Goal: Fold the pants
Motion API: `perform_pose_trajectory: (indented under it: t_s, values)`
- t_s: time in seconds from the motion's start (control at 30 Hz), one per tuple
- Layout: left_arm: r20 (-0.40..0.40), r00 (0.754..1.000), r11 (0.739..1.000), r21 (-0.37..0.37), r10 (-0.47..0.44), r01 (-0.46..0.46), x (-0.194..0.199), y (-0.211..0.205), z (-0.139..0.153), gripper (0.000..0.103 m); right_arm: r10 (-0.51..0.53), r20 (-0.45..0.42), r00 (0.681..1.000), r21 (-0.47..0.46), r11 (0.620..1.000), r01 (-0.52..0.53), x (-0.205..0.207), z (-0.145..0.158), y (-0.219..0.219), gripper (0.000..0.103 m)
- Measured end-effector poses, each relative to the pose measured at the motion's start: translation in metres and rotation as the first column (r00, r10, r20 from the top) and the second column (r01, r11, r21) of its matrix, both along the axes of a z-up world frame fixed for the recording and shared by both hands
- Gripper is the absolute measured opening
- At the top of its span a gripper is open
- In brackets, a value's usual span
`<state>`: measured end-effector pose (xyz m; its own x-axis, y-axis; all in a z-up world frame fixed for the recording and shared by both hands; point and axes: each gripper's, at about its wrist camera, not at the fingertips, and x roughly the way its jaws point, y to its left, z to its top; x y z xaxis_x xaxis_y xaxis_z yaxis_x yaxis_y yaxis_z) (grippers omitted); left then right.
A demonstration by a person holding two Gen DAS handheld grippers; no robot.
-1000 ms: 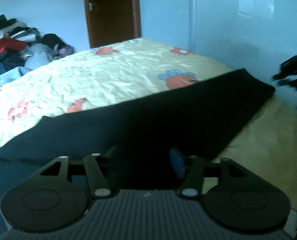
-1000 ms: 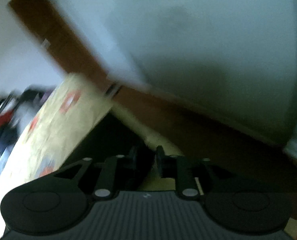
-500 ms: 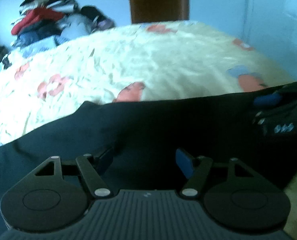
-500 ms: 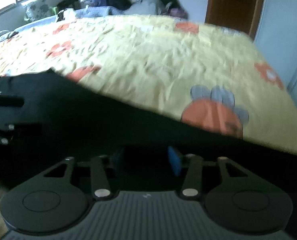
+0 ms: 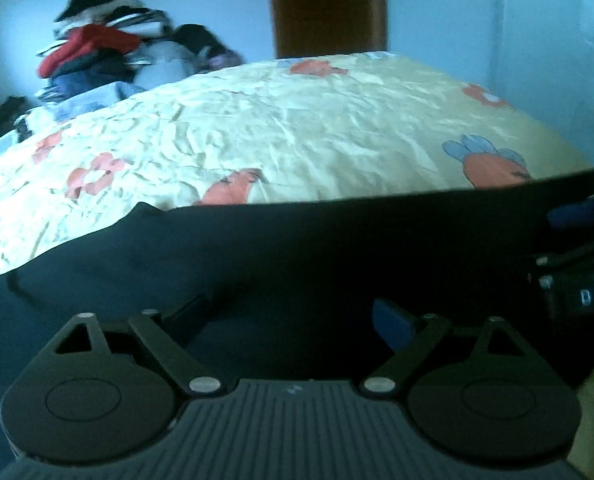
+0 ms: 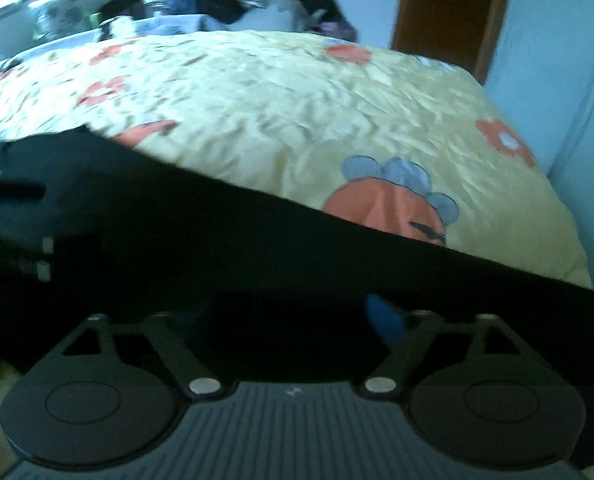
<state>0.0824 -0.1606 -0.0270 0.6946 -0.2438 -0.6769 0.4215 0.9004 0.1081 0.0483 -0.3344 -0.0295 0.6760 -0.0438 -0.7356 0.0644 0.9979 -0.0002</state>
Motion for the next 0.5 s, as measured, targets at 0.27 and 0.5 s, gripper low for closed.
perform_pose_trajectory:
  t_s: [0.27, 0.5]
  values:
    - [0.017, 0.987, 0.987, -0.003, -0.158, 0.158, -0.048, -0.053, 0.003, 0.095, -0.097, 0.019, 0.995, 0.006, 0.995, 0.097, -0.051, 0.008, -0.04, 0.09]
    - [0.055, 0.99, 0.991, 0.009, -0.132, 0.132, -0.054, -0.067, 0.001, 0.095, -0.336, 0.165, 0.927, 0.011, 0.941, 0.339, -0.116, 0.014, -0.092, 0.094]
